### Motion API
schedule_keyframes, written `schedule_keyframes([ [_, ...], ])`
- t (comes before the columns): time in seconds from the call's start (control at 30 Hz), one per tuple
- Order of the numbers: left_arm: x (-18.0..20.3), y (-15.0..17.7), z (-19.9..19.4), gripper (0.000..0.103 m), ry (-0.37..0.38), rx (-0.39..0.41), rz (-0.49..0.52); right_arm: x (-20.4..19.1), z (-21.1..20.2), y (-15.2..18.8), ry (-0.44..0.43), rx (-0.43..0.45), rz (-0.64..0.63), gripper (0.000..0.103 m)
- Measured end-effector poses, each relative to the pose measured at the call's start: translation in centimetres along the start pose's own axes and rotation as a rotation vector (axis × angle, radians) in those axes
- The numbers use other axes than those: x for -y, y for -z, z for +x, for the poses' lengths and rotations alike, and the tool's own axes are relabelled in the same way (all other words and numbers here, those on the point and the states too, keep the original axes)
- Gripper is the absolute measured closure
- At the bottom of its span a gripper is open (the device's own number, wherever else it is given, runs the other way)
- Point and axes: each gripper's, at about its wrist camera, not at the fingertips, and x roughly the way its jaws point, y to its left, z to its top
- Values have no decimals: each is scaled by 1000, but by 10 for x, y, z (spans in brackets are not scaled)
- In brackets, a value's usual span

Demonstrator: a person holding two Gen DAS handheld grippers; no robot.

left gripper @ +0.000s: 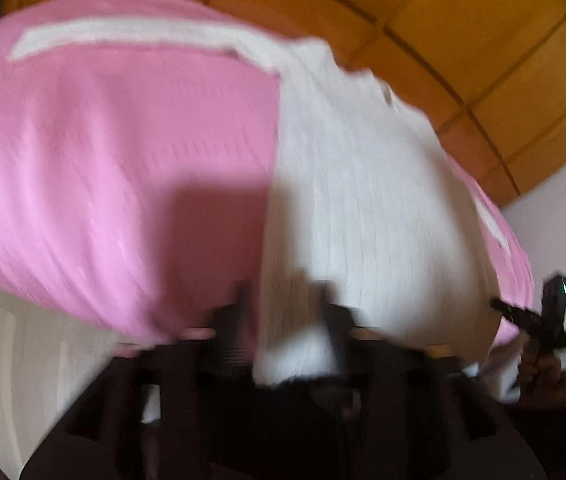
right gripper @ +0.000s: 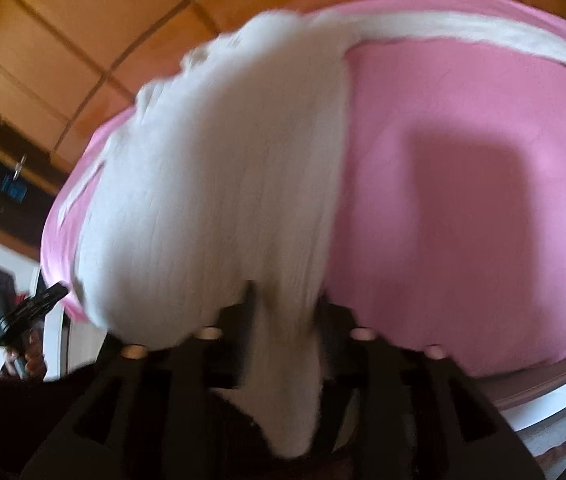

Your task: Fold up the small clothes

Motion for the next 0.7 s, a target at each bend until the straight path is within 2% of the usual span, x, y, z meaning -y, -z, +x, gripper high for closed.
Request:
schedule_keyframes([
  [0.03, 4, -7, -4, 39, -6, 33, 2, 14, -8, -7, 15, 38, 40, 50],
  [0.13, 26, -32, 2, 39, -31, 87, 63, 54, -20, -28, 63, 139, 160, 50],
  [0.2, 44, -46, 17, 39, -33, 104, 95, 94, -29, -48, 92, 219, 288, 50],
  [0.33, 76, -62, 61, 39, -30, 62, 135, 172, -40, -88, 167, 377, 519, 52],
  [0.4, 92, -62, 83, 39, -43, 28, 164, 201, -43, -105, 175, 431, 608, 55],
  [0.43, 99, -62, 92, 39, -37, 12, 174, 214, -43, -113, 176, 455, 644, 59],
  [0.6, 126, -58, 122, 39, -42, -33, 248, 261, -38, -155, 184, 521, 776, 61],
  [0.63, 128, -57, 125, 39, -46, -35, 258, 268, -37, -165, 197, 521, 784, 67],
  [0.67, 130, -58, 129, 39, -52, -32, 270, 271, -35, -173, 238, 506, 787, 89],
  [0.7, 132, -57, 130, 39, -63, -28, 286, 273, -32, -183, 318, 465, 786, 96],
])
